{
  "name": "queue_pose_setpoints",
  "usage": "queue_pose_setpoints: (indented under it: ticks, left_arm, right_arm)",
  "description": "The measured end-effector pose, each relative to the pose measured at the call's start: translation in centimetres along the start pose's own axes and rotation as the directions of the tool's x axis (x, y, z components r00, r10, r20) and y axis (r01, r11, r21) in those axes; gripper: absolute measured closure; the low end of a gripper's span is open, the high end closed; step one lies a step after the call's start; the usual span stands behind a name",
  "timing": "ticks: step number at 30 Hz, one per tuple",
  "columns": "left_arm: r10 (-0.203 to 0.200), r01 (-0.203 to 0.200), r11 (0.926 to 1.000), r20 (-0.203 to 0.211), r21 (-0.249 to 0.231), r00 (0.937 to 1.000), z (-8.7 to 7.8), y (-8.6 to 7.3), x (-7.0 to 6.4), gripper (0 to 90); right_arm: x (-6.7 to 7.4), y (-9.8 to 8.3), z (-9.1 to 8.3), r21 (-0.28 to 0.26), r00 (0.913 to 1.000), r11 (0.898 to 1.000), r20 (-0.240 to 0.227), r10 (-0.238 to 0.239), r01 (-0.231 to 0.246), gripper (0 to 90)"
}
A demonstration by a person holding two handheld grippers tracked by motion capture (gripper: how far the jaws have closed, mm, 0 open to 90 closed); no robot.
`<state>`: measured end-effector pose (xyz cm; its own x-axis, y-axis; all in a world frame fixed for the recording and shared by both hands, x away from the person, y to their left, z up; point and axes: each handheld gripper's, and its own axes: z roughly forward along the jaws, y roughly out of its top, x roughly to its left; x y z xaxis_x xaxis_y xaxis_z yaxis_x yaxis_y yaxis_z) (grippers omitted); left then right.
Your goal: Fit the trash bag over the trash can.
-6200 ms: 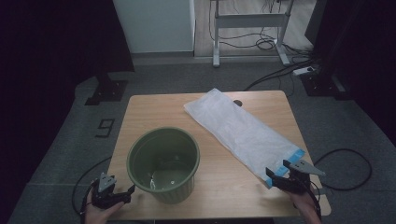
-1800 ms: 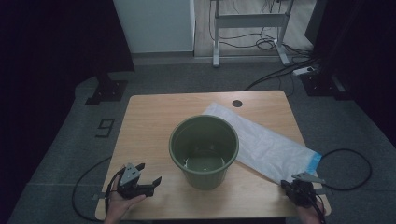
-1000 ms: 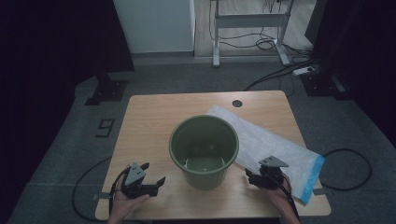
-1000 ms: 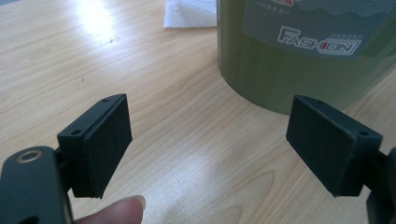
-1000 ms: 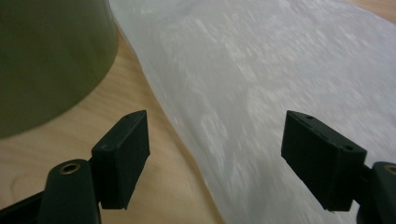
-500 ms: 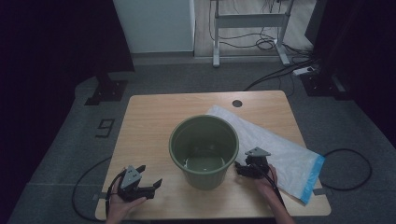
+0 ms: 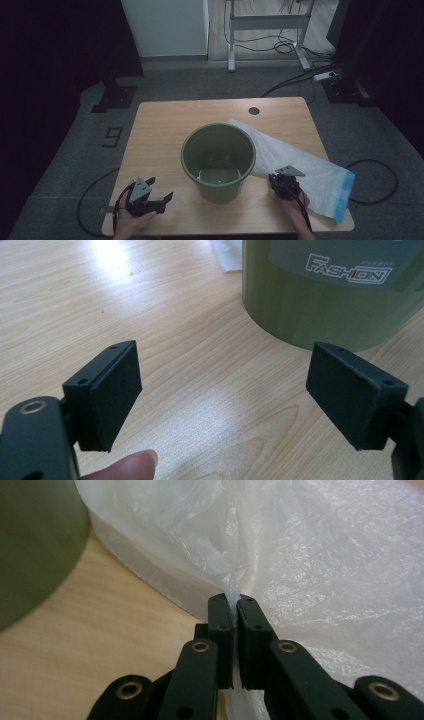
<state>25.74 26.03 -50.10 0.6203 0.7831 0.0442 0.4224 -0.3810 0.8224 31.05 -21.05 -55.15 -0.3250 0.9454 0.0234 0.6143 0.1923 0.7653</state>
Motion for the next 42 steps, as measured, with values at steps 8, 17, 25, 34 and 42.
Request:
queue_pose_setpoints:
  ticks: [8,17,25,34,42]
  left_arm:
    - [-0.003,0.003,1.0000,-0.006,-0.002,1.0000,-0.1,0.0,0.0,14.4]
    - [0.000,0.000,0.9999,0.002,-0.012,1.0000,-0.3,0.3,-0.1,14.6]
    - [0.007,-0.007,1.0000,-0.004,-0.004,1.0000,-0.2,0.2,-0.1,14.6]
    - [0.012,-0.012,0.9999,-0.007,-0.006,0.9999,-0.3,0.3,-0.3,14.9]
    - [0.016,-0.016,0.9999,-0.008,-0.007,0.9998,-0.2,0.4,-0.3,14.9]
  right_arm:
    - [-1.8,-1.9,-2.2,-0.008,0.9976,0.998,0.009,0.069,-0.069,80.0]
    - [0.5,0.1,-1.6,-0.088,0.9998,0.996,0.021,-0.005,0.006,27.3]
    - [1.3,1.1,1.7,0.015,0.9993,0.999,0.024,-0.029,0.029,23.1]
    - [-0.2,0.3,0.7,-0.014,0.9996,1.000,0.026,-0.009,0.009,61.6]
    - [-1.1,0.2,0.4,-0.033,1.0000,0.999,0.001,0.008,-0.008,86.6]
